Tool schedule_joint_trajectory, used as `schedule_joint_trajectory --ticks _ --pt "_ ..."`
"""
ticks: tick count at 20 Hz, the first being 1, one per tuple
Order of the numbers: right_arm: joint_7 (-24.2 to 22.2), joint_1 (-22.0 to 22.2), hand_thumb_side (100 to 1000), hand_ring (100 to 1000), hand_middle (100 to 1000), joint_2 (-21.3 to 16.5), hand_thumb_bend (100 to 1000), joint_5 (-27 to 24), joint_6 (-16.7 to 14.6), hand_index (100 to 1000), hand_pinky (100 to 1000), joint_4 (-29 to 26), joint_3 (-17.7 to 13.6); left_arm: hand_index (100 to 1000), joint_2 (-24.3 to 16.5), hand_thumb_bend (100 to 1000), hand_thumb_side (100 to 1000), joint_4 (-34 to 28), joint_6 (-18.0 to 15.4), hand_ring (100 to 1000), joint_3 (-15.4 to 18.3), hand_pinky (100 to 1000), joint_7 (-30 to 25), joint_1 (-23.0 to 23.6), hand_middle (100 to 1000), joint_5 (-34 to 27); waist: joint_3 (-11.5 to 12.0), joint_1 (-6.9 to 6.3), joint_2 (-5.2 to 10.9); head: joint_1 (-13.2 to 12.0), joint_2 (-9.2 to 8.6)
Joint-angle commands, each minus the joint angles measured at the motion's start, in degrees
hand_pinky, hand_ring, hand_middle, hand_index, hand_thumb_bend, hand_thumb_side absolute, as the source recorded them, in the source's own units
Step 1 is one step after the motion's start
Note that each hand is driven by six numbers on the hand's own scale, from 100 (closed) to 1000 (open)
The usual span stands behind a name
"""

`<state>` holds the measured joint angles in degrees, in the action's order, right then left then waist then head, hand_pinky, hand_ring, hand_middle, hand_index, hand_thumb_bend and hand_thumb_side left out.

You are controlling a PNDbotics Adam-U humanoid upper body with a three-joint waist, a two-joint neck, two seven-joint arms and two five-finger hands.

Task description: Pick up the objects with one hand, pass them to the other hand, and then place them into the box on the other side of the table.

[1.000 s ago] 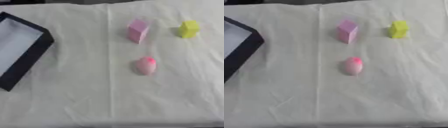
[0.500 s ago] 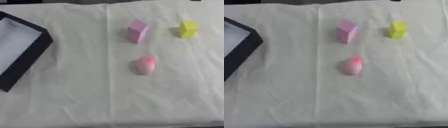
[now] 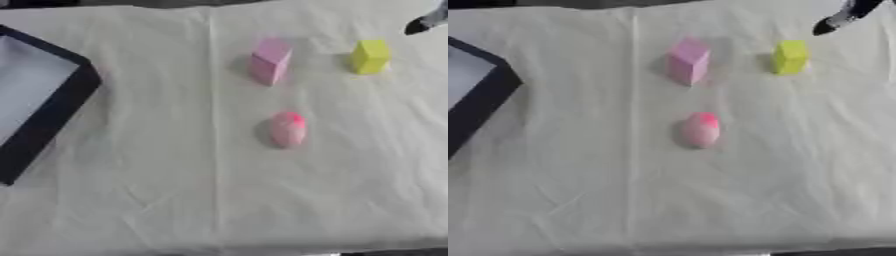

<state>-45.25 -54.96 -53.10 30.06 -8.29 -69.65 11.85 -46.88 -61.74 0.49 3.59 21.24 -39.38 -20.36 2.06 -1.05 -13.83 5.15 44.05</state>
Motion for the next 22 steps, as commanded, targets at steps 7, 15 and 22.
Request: schedule_joint_trajectory --ticks 7,15,22 --pt "2.03 -1.18 171 906 851 -1.48 575 4.52 -2.64 865 909 1.95 -0.56 800 -2.33 573 704 -0.88 -0.24 670 0.32 755 0.24 -0.70 758 0.39 -0.15 0.48 1.53 0.31 0.07" --pt "3.20 -1.64 176 894 839 1.25 569 7.39 -4.61 835 905 6.16 1.27 799 -1.59 571 704 -0.76 -0.18 668 0.28 751 0.31 -0.52 757 0.36 0.38 -0.33 1.71 2.25 0.07" --pt "3.02 -1.75 175 892 837 2.80 565 9.11 -5.97 842 903 9.01 1.87 798 -0.99 570 705 -0.64 -0.06 668 0.07 749 0.24 -0.55 756 0.34 0.50 -0.67 1.62 3.38 0.04"
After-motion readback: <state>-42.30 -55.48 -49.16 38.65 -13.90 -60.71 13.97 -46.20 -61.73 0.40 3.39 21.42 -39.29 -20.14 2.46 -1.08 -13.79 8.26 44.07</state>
